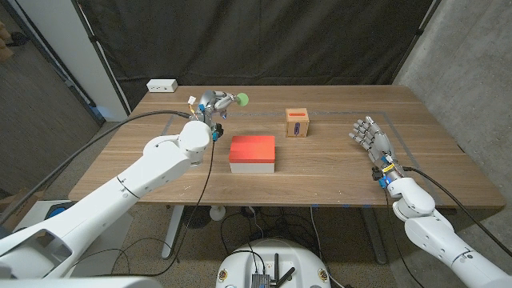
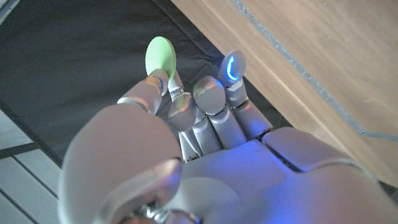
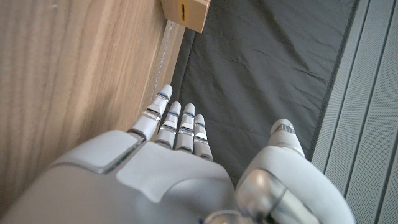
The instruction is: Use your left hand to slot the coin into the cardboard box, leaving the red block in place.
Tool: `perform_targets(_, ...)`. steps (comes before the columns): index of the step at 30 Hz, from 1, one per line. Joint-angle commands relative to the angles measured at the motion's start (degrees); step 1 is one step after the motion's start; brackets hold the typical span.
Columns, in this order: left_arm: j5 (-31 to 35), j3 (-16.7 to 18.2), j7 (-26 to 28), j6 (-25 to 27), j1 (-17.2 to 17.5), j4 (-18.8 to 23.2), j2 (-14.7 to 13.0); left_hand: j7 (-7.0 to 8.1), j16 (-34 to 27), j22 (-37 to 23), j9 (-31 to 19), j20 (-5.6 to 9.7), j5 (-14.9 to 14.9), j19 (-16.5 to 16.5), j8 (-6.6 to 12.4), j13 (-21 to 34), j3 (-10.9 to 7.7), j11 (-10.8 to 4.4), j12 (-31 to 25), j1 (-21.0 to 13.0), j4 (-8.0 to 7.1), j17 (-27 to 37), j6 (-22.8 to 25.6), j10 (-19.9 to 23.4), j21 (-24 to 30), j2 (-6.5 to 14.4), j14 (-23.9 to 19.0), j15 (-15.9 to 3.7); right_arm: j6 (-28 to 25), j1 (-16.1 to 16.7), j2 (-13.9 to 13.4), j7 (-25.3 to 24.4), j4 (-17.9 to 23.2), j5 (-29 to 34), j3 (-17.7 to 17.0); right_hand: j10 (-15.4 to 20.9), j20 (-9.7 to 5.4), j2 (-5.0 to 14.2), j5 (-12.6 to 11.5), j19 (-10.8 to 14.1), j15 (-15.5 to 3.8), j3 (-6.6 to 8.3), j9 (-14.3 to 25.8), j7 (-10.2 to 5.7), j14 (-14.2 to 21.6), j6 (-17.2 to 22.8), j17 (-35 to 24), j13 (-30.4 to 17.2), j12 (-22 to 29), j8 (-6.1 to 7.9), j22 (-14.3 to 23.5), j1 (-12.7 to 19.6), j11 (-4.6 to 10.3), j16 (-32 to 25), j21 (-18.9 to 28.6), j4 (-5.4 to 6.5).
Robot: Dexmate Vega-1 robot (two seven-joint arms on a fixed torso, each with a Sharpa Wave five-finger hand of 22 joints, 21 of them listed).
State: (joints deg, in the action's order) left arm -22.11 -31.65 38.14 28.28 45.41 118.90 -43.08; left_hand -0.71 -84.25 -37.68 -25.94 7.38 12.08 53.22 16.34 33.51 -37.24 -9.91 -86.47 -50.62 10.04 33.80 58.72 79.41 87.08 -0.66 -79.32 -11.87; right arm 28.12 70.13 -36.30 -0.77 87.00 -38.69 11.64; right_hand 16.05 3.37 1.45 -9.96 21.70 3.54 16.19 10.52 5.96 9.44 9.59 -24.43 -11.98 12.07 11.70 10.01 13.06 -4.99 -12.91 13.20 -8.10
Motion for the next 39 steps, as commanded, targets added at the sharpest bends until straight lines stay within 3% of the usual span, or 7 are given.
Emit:
perform_targets(1,14.53,-3.74,-5.3,1.92,-4.15,-2.68,3.1,0.24,0.09,-0.39,-0.04,4.7,0.37,-0.17,-0.37,-0.05,-0.44,0.37,0.38,-0.63,-0.22,-0.04,0.06,0.08,0.58,0.29,0.08,-0.11,2.85,1.47,1.33,0.51,1.6,-0.11,-0.21,0.06,0.18,0.33,-0.23,0.37,-0.34,0.05,0.3,0.13,0.22,0.73,0.04,-0.16,0.0,0.2,0.08,-0.06,0.06,-0.26,-0.28,-0.24)
perform_targets(16,28.78,-11.44,-18.34,5.52,-14.4,-7.18,5.18,0.33,0.19,-0.56,0.06,4.7,0.45,-0.36,-0.68,0.69,-0.65,0.39,0.13,-0.62,-0.12,0.24,0.34,0.15,0.83,0.17,0.07,-0.1,3.82,2.78,1.96,-0.58,2.47,0.97,-0.31,0.29,0.33,0.34,-0.23,0.5,-0.23,0.04,0.3,0.11,0.34,0.89,0.15,-0.11,0.04,0.13,0.08,-0.06,-0.07,-0.27,-0.49,-0.24)
perform_targets(27,42.54,-17.3,-20.05,6.24,-18.79,-12.06,8.97,0.34,-0.13,-0.6,0.24,4.7,0.42,-0.54,-0.95,0.62,-0.73,0.47,0.34,-0.62,-0.14,0.78,0.72,0.21,0.87,0.11,-0.21,-0.09,3.82,3.98,2.18,-1.48,3.12,0.84,-0.83,0.44,0.43,0.37,-0.24,0.43,-0.28,0.05,0.3,0.1,0.4,0.93,0.2,-0.09,0.06,0.09,0.08,-0.05,-0.04,-0.27,-0.64,-0.24)
perform_targets(39,52.67,-21.0,-23.62,4.48,-22.77,-18.61,13.2,0.63,-0.33,-0.92,0.09,4.7,0.34,-0.33,-0.96,1.6,-0.88,0.76,0.0,-0.69,-0.19,1.37,0.94,-0.01,1.2,0.33,-0.32,-0.06,3.63,4.78,2.35,-2.28,3.76,1.04,-1.08,0.49,0.39,0.41,-0.25,0.56,-0.33,0.06,0.3,0.18,0.48,0.99,0.26,-0.07,0.05,0.05,0.09,-0.04,-0.27,-0.27,-0.73,-0.25)
